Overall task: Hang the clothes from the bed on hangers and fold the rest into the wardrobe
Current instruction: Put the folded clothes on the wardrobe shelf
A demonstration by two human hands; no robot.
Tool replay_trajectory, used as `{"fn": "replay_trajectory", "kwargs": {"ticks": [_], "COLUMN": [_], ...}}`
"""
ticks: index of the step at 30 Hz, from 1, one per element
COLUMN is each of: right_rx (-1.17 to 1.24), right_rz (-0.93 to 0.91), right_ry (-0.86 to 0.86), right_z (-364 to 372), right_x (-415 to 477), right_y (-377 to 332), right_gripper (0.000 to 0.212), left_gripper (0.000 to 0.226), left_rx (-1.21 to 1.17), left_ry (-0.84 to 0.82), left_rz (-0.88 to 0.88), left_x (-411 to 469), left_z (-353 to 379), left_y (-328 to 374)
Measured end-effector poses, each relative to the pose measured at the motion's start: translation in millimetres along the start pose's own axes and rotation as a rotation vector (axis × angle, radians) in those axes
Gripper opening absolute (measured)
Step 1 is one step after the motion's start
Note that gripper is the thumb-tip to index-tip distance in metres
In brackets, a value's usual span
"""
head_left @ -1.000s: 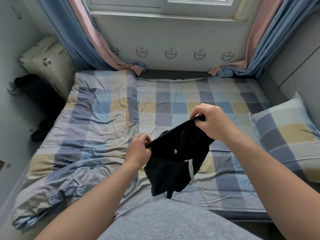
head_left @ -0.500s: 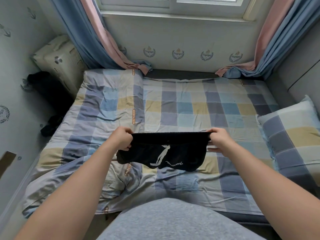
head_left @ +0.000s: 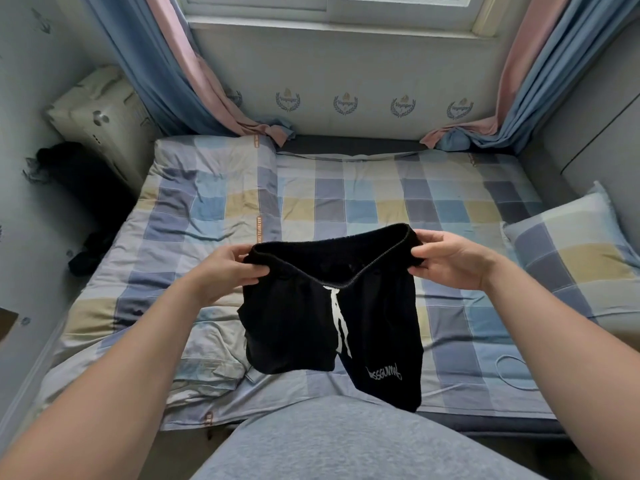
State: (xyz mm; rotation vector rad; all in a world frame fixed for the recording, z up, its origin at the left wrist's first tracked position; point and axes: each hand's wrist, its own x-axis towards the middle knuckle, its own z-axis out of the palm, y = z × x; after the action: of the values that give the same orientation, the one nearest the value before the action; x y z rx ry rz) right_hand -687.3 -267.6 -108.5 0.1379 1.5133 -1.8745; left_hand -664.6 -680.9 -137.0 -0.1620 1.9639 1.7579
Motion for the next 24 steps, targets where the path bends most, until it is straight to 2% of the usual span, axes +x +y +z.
{"fn": "replay_trajectory", "kwargs": {"ticks": [2,5,6,8,11,15,18,21,24], "right_rx": [-0.193,-0.639,-0.739,-0.855,-0.822,-0.908,-0.951,-0.86,-0.564], "right_rz": [-0.045,-0.182,-0.216,-0.271,-0.354,-0.37,-0.351,-0.264,-0.137], "right_ry": [0.077,0.305,0.367,0.441,0.435,0.521,0.637,0.637,0.537], "right_z": [2.4,12.1,13.5,15.2,20.9,26.5,34.6,50.0,69.8], "right_x": [1.3,5.4,7.2,8.6,7.7,11.0,20.8,30.0,33.7], "right_y": [-0.9,-2.3,-1.7,-0.9,-2.1,-4.6,-2.3,3.5,9.0], "right_gripper": [0.035,0.02,0.015,0.01,0.005,0.022,0.028,0.026,0.023], "left_gripper": [0.019,0.007,0.008,0.014,0.016,0.016,0.024,0.03,0.027], "left_rx": [0.118,0.327,0.388,0.342,0.296,0.391,0.461,0.228,-0.042], "left_ry": [0.145,0.304,0.336,0.349,0.371,0.477,0.562,0.582,0.494], "left_rz": [0.102,0.23,0.254,0.27,0.295,0.327,0.259,0.095,-0.059], "left_x": [2.3,7.0,8.0,8.1,5.8,6.8,10.1,17.4,16.8], "left_z": [6.0,10.2,10.4,11.8,15.1,17.1,26.8,43.7,62.7], "left_y": [3.2,3.2,2.9,5.0,11.9,17.9,23.0,28.5,35.5]}}
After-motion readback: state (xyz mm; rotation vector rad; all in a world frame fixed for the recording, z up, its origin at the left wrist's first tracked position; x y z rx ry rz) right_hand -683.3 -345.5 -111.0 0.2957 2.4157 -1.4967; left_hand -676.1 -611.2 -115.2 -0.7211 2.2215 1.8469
